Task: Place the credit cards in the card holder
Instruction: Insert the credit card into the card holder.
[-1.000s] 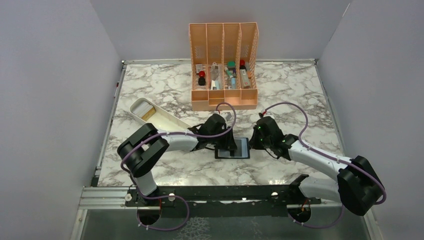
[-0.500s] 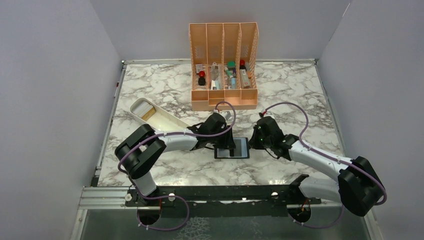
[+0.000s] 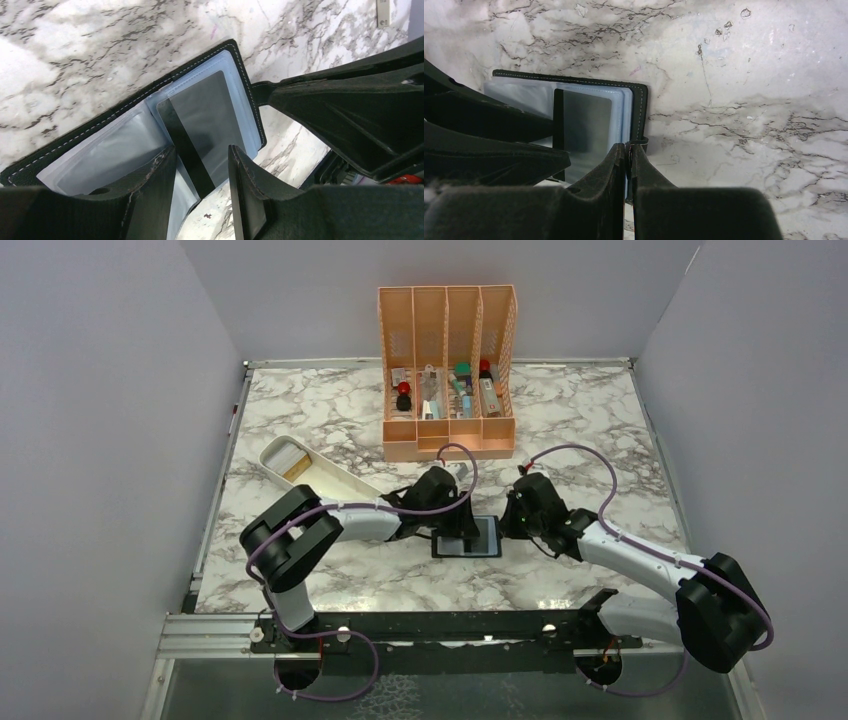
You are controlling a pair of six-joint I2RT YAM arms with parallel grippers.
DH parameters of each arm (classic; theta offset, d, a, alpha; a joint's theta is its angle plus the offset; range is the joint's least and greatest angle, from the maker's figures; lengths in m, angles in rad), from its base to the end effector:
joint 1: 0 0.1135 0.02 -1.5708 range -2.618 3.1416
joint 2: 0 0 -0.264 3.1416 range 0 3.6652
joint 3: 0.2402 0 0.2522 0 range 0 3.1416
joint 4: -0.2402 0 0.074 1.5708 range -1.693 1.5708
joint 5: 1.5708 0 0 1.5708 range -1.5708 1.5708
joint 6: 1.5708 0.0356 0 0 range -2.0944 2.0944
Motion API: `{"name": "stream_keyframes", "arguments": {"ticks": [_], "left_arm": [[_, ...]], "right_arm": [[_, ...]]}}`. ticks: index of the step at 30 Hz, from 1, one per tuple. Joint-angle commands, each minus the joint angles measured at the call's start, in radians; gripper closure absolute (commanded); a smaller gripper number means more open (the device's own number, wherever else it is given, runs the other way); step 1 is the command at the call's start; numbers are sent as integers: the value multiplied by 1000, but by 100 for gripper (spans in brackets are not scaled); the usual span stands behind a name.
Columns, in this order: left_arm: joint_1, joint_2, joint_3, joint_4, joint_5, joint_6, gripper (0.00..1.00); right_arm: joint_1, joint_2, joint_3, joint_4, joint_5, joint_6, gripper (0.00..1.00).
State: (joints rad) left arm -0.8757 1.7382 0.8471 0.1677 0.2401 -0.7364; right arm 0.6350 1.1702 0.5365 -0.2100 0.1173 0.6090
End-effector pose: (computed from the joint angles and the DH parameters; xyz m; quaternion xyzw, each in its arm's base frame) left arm 0.2151 -0.2712 0.1491 0.1121 0.8994 -0.3701 0.2038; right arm 0.1817 0.1287 0.1782 0.0087 0.9332 0.1623 0.3204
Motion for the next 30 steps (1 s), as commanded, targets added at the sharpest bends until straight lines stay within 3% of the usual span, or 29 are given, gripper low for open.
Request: {"name": "stream_keyframes", "arguments": {"ticks": [1, 7, 12, 21, 28, 30], "left_arm": [[-29, 13, 13, 92, 44, -32, 55], [-44, 36, -14, 190, 115, -106, 55], [-49, 56, -8, 181, 107, -102, 55], [-49, -2, 19, 15, -2, -20, 55], [-48, -31, 29, -100, -103, 34, 63], [-48, -67, 21, -111, -120, 41, 69]], "right_arm": [[1, -17, -13, 21, -6, 8, 99], [2, -1, 26, -2, 44, -16, 99], [1, 14, 47, -23, 57, -9, 98], [2, -129, 85, -143, 34, 0, 58], [2, -162, 50, -74, -146, -2, 54], [2, -155, 34, -34, -180, -2, 54]]}}
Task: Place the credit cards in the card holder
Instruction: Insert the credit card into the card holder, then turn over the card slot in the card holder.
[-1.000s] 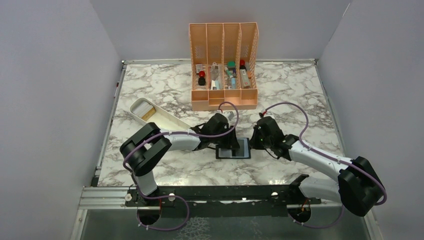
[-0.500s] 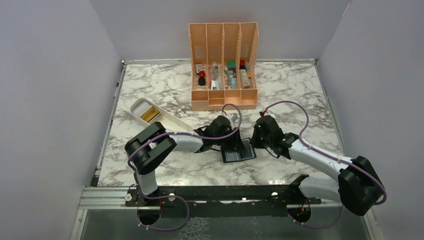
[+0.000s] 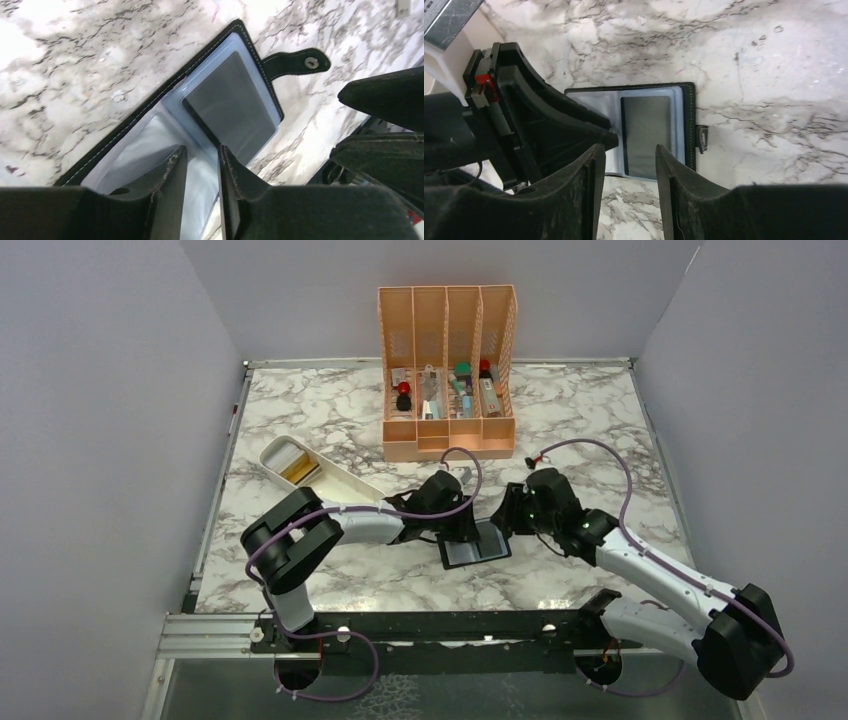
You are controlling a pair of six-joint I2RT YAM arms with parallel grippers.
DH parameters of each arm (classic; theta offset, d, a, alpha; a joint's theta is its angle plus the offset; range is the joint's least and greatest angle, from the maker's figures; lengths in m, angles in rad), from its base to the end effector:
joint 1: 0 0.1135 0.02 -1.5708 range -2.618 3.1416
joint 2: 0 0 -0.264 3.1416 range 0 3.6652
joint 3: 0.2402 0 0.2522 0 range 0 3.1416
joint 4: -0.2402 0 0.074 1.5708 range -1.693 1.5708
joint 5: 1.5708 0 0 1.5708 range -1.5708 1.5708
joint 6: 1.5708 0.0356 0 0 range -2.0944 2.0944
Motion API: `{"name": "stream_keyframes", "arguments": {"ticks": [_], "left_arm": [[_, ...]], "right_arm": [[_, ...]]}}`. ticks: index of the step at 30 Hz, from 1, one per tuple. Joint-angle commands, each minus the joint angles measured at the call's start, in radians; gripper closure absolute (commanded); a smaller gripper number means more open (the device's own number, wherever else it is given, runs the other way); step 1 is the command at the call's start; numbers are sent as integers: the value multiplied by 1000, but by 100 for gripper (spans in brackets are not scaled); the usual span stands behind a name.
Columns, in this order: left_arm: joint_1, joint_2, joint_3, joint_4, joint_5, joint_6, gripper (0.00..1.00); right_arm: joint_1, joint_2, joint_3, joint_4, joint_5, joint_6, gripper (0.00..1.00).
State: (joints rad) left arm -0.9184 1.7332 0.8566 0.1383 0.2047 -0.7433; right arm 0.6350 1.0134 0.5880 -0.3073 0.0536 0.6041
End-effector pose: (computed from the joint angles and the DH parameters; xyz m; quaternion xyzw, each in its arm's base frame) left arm 0.2043 -0.2794 0.1509 0.1207 0.9027 -0.3600 0.2022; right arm 0.1699 0.1228 0.2178 -0.0032 0.9132 0.2163 0.3454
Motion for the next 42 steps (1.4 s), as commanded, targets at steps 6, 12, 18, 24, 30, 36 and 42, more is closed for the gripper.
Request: {"name": "stream_keyframes", "arguments": {"ticks": [6, 12, 18, 24, 30, 36, 42], "left_arm": [[-6, -61, -9, -82, -109, 56, 86], [-5, -38, -39, -50, -93, 47, 91], [-5, -38, -45, -45, -93, 48, 91], [-5, -10, -45, -48, -97, 51, 90], [-5, -5, -43, -48, -96, 52, 90], [-5, 5, -37, -47, -93, 53, 89], [-6, 12, -36, -44, -92, 53, 89]], "right_arm": [[2, 106, -37, 138, -127, 20, 52], [2, 199, -38, 156, -66, 4, 44], [1, 226, -63, 179, -48, 3, 42], [2, 250, -69, 206, -62, -1, 42], [2, 249, -72, 222, -86, -3, 47], [1, 220, -78, 236, -121, -4, 53], [1, 173, -82, 241, -162, -1, 55]]}}
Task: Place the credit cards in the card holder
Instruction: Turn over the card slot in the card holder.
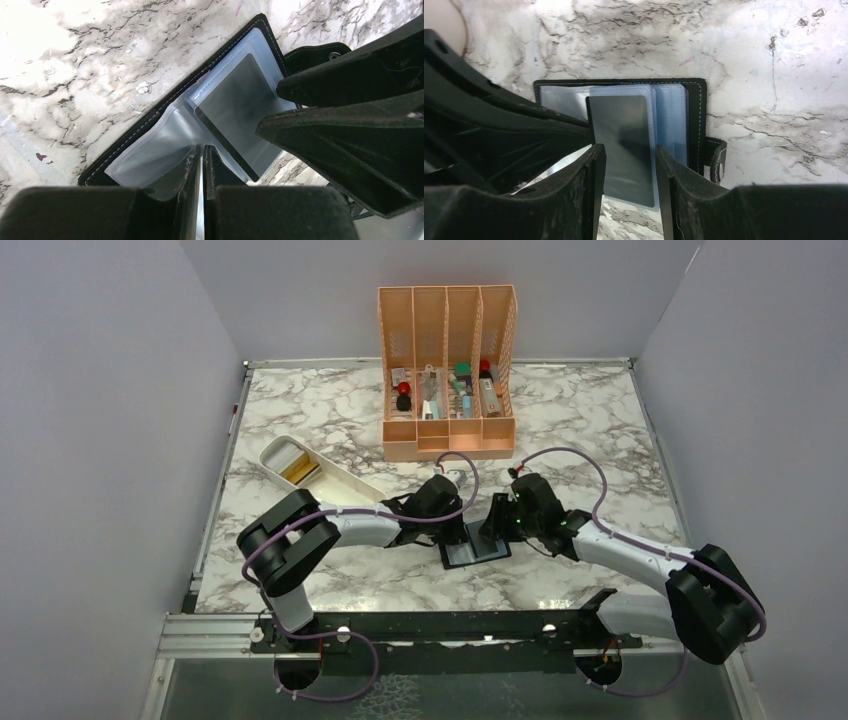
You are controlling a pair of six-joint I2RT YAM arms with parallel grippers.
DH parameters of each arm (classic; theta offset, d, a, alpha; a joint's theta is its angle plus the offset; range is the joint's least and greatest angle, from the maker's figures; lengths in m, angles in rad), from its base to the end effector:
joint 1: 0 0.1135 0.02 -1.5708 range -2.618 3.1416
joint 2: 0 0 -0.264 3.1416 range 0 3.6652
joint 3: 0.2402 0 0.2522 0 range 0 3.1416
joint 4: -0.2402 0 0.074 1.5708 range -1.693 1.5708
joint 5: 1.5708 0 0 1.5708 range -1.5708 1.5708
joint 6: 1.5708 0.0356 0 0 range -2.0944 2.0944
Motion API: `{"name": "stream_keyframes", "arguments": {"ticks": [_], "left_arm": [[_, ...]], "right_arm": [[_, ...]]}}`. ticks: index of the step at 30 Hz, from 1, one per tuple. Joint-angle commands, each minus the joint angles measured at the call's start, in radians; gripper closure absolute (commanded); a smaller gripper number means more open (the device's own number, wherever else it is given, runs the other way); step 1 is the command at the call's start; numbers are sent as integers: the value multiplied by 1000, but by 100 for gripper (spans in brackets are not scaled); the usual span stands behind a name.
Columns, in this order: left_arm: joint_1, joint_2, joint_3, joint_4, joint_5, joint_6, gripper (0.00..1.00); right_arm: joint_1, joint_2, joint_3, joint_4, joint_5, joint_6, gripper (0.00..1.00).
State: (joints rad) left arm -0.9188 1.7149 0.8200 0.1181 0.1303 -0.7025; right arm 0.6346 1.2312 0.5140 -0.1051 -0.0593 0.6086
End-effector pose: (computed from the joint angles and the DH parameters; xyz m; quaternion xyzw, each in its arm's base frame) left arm 0.2001 -0.2698 0.1446 0.1244 0.9122 -0.3210 0.2223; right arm 0.1845 0.1384 0.1664 -0.0229 0.9302 0.2352 0.2810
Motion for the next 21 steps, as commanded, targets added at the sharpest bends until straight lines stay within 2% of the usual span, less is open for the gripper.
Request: {"name": "stream_keyframes", "arguments": {"ticks": [1, 18, 21], "left_arm": [[-5, 30, 1, -23, -17, 12, 89], [-5, 32, 7, -28, -17, 11, 88], [-5, 30, 7, -28, -17, 9, 88]], "right_arm": [[2, -52, -9, 39, -52, -6, 55], [2, -73, -19, 92, -186, 14, 55], [1, -72, -20, 97, -195, 16, 51]]}}
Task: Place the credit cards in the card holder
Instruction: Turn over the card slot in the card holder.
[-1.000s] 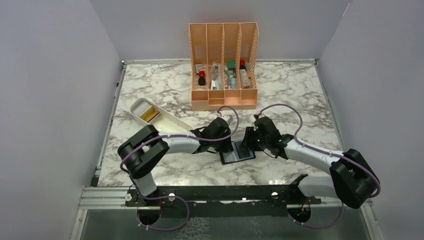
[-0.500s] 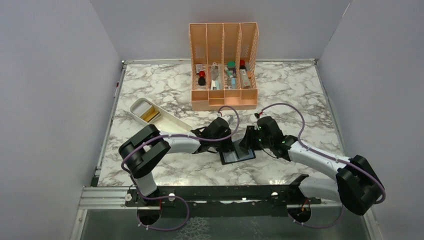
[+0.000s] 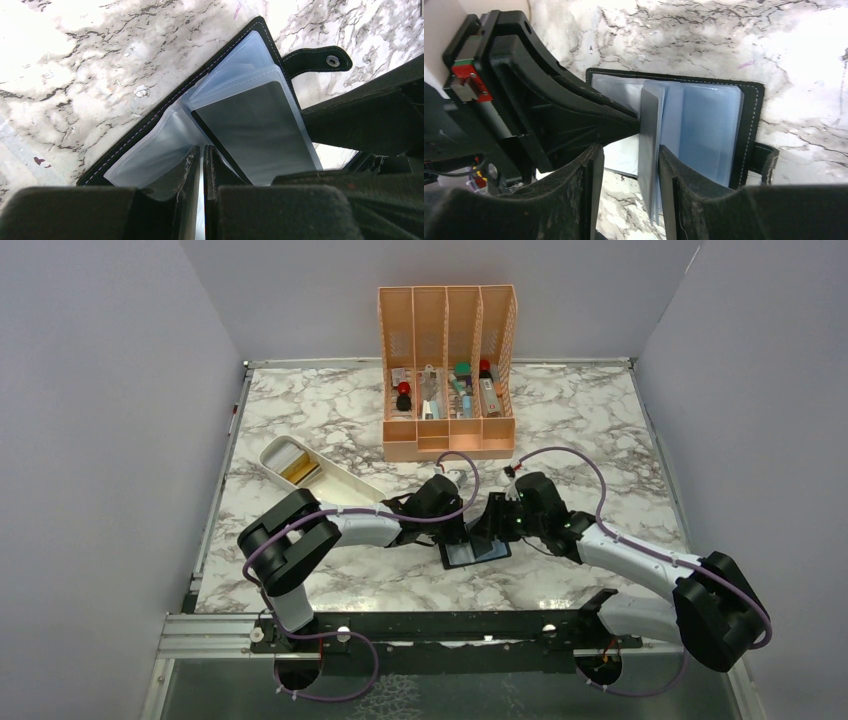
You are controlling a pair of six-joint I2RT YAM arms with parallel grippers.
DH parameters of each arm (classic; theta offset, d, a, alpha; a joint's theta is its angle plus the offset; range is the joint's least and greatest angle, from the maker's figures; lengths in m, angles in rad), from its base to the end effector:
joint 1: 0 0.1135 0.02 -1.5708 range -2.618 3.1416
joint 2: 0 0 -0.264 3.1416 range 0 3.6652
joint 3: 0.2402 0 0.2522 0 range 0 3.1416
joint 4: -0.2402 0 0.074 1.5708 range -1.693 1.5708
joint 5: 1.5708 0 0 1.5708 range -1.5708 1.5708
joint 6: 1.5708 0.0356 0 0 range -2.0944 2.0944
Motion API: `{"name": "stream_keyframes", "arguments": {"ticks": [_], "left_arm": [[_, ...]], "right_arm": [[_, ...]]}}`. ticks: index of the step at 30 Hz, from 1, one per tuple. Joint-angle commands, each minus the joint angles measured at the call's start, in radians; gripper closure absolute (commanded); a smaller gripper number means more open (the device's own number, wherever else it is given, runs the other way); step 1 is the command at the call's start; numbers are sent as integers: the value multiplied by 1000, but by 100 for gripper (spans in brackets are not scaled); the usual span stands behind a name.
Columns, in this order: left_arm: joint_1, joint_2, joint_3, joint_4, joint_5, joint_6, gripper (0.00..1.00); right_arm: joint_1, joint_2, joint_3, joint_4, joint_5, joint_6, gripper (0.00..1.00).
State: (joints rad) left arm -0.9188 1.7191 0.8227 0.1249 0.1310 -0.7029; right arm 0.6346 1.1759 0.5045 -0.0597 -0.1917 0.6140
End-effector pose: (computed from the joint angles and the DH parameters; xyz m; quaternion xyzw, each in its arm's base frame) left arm 0.2009 -0.2708 0.1445 0.1244 0.9111 -0.3230 0.2238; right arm 0.1801 0.1410 0.1790 -0.0484 0.9085 0.3081 0.2781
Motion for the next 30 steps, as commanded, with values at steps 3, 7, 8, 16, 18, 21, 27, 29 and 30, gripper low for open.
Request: {"name": "stream_keyframes", "arguments": {"ticks": [3, 7, 8, 16, 18, 21, 27, 29, 30], "left_arm": [[-5, 22, 4, -36, -18, 10, 88], [-5, 7, 6, -44, -19, 10, 87], [-5, 1, 5, -47, -19, 10, 87], [-5, -56, 10, -81, -50, 16, 85], [-3, -69, 10, -85, -53, 16, 84], [1, -92, 11, -95, -57, 14, 83], [9, -145, 24, -137, -86, 23, 79], [10, -165, 27, -148, -95, 23, 77], [10, -174, 29, -152, -98, 25, 76]], "right_arm": [[1, -17, -11, 53, -63, 12, 48], [1, -15, -7, 55, -81, 12, 46], [2, -18, -5, 55, -87, 12, 44], [2, -63, -3, 54, -114, 25, 44], [2, -77, -6, 59, -122, 30, 48], [2, -82, -8, 63, -131, 38, 49], [2, -52, -8, 72, -149, 42, 49], [2, -40, -11, 88, -159, 44, 49], [2, -34, -11, 95, -161, 45, 49]]}}
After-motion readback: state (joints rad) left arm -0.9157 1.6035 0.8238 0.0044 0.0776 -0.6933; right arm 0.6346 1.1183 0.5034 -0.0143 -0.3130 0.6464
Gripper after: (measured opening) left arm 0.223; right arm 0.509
